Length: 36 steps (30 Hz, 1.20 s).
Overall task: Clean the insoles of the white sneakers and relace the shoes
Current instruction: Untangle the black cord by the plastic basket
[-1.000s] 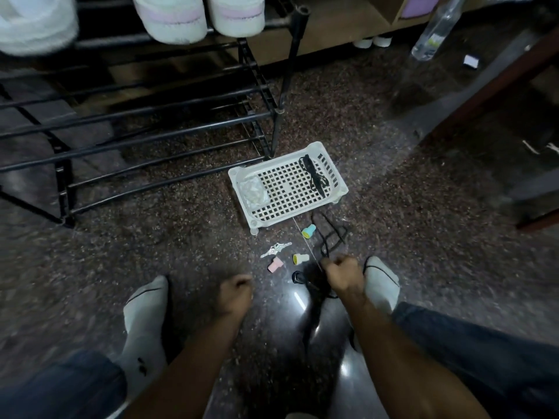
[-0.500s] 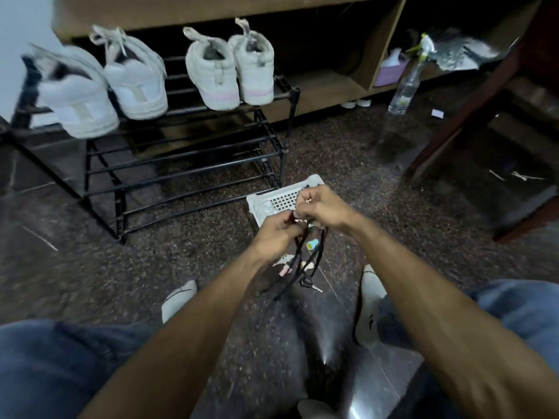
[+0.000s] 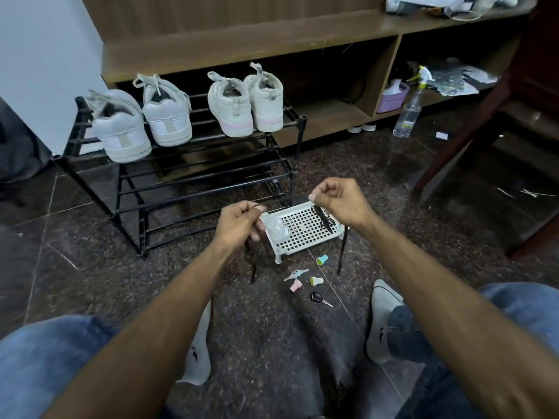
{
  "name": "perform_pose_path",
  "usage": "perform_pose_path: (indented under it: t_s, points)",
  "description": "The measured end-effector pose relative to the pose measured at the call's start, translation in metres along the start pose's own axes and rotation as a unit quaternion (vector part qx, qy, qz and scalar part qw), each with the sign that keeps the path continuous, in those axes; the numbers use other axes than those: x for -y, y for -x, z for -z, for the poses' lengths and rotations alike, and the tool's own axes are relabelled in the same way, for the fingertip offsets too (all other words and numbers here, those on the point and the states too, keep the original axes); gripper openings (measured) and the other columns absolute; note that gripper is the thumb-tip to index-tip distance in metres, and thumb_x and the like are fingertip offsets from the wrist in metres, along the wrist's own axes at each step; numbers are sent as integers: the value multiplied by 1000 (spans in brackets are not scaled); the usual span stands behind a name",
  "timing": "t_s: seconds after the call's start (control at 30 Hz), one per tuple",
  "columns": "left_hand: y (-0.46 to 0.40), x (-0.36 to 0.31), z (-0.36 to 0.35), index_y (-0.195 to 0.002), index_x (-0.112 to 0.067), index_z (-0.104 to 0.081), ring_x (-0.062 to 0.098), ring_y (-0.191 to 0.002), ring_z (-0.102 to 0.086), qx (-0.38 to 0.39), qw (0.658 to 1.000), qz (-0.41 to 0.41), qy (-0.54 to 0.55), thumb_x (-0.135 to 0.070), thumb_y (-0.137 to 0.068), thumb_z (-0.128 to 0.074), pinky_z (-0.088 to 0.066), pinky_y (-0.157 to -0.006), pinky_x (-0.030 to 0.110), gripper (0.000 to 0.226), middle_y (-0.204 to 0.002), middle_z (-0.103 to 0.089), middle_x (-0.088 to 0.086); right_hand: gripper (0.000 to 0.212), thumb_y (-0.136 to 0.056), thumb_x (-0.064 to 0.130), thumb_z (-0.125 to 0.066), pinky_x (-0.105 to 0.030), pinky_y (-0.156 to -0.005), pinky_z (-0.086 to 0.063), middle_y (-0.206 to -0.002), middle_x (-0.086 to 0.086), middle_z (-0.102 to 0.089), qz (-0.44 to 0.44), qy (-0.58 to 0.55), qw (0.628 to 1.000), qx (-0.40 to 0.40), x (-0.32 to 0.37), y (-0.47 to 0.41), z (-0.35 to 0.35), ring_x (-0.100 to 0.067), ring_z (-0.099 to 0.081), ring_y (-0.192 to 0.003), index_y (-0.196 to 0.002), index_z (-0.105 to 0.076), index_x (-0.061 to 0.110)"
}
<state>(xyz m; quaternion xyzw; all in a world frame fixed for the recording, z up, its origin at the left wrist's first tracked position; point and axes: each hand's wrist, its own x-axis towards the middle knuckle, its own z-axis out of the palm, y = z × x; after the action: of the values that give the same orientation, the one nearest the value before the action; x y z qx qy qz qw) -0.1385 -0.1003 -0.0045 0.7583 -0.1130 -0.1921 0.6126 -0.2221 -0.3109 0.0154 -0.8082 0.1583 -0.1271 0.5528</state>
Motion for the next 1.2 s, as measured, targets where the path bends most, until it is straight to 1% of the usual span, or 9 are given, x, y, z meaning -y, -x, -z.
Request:
perform_pose_path:
  t_s: [0.1,0.3,0.47,0.63,0.8,0.9,1.0,1.1,1.2]
  points:
    - [2,1,1,-81,-6,-64,7,-37,-52,-6,1000,0,8,-7,-97,-55,-43,-42,15,18,-49,-61,1,12,-87,2,-67,-16,-38,-33,-46,9,-54,8,-46,999,-10,16,4,-1,-2,-40,-37,-76,-63,6]
    - [0,19,4,-84,-7,-68,12,-60,-57,0,998,22,-55,-11,-95,-58,-44,-64,21,16,-55,-65,-1,15,-90,3,-61,-23,-42,-43,-62,-9,-60,-7,-131,984,-118,30,2,3,-14,-51,-44,-78,-60,11]
    - [4,26,19,-83,-5,-65,12,-51,-53,-10,994,74,-79,-13,-94,-61,-37,-44,17,15,-56,-62,4,14,-88,6,-60,-35,-65,-54,-66,-3,-64,-130,-93,950,-268,-7,0,5,-14,-60,-57,-76,-61,13]
    - [4,9,26,-81,-8,-64,8,-40,-43,32,993,53,-98,-13,-93,-64,-39,-39,18,13,-53,-49,1,10,-83,3,-60,-48,-86,-55,-83,-9,-70,-251,8,956,-150,-55,23,-19,-19,-63,-77,-80,-65,11]
    - [3,-24,13,-86,-13,-71,-3,-42,-41,117,968,-80,-208,-17,-89,-69,-34,-47,15,6,-52,-55,-12,28,-84,-5,-63,-23,-90,-49,-109,-1,-63,-125,-50,990,35,-19,34,-46,-17,-60,-106,-106,-61,13]
    - [1,-45,5,-82,-14,-71,1,-43,-47,132,955,-134,-230,-14,-86,-71,-39,-47,18,4,-57,-60,-4,25,-84,-2,-65,-19,-84,-46,-99,1,-66,-46,-67,986,148,11,31,-57,-10,-59,-94,-106,-65,9]
    - [-4,-64,7,-82,-18,-69,1,-50,-52,115,949,-172,-239,-6,-82,-71,-43,-54,21,12,-61,-63,-5,10,-90,0,-60,-25,-81,-47,-87,-20,-67,-8,-100,988,117,31,24,-60,-11,-60,-81,-92,-64,-9]
    - [-10,-87,19,-85,-21,-69,-3,-48,-44,64,953,-194,-225,-3,-81,-72,-38,-53,16,19,-60,-55,-9,18,-95,5,-55,-19,-66,-48,-80,-15,-69,1,-162,985,57,44,16,-49,-8,-65,-69,-79,-64,4]
    - [-11,-109,32,-85,-18,-68,-3,-48,-44,27,959,-210,-188,-3,-82,-72,-38,-51,14,16,-63,-55,-4,20,-96,13,-54,-31,-72,-47,-81,-9,-73,-3,-190,981,37,50,10,-36,-19,-68,-77,-78,-64,12]
